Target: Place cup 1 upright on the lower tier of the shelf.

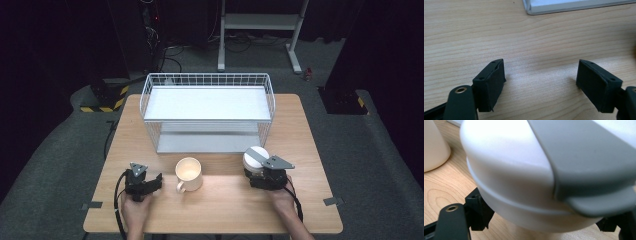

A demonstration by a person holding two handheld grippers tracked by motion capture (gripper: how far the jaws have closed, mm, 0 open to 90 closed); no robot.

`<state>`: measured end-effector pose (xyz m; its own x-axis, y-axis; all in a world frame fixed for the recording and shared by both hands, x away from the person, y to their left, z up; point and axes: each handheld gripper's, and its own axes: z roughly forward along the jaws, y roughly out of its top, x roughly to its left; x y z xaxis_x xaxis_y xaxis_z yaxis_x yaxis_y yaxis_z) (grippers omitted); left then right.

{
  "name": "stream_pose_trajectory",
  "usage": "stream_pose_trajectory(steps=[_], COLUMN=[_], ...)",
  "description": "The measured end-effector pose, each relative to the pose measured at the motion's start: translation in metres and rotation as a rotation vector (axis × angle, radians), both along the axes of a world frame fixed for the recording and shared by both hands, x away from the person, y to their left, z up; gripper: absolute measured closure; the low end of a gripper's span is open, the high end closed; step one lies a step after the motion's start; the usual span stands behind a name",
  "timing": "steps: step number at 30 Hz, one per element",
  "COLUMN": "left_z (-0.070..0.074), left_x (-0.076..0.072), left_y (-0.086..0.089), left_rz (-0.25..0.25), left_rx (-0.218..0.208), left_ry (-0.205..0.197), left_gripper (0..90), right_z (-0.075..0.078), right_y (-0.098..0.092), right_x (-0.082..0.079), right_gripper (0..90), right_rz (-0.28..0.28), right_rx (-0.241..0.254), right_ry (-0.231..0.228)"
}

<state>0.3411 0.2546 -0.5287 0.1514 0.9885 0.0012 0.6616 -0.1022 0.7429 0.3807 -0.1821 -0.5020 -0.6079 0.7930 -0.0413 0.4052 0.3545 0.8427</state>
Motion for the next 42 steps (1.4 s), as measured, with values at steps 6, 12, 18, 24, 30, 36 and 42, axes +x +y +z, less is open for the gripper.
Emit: stream_pose_trajectory(steps=[6, 12, 18, 24, 30, 36, 42], left_z=[0.0, 0.0, 0.0, 0.0, 0.0, 0.0, 0.0], left_x=[0.0, 0.0, 0.0, 0.0, 0.0, 0.0, 0.0], left_y=[0.0, 0.0, 0.0, 0.001, 0.001, 0.002, 0.002], left_rz=[0.0, 0.003, 0.003, 0.001, 0.0, -0.001, -0.001], left_rx=[0.0, -0.004, -0.006, -0.011, -0.014, -0.015, -0.013], left_ry=[0.0, 0.0, -0.002, 0.001, -0.001, -0.002, -0.002], left_gripper=[23.1, 23.2, 23.1, 23.2, 23.2, 23.3, 23.5], right_z=[0.001, 0.006, 0.011, 0.013, 0.019, 0.02, 0.024], right_y=[0.003, 0.009, 0.014, 0.022, 0.033, 0.043, 0.05], right_x=[0.001, 0.005, 0.009, 0.017, 0.028, 0.036, 0.049], right_gripper=[18.7, 18.7, 18.7, 18.7, 18.7, 18.7, 18.7], right_rz=[0.007, 0.019, 0.026, 0.021, 0.014, -0.008, -0.022], right_rx=[0.005, 0.018, 0.022, 0.039, 0.043, 0.037, 0.047], right_ry=[0.002, 0.004, 0.005, 0.022, 0.024, 0.03, 0.032])
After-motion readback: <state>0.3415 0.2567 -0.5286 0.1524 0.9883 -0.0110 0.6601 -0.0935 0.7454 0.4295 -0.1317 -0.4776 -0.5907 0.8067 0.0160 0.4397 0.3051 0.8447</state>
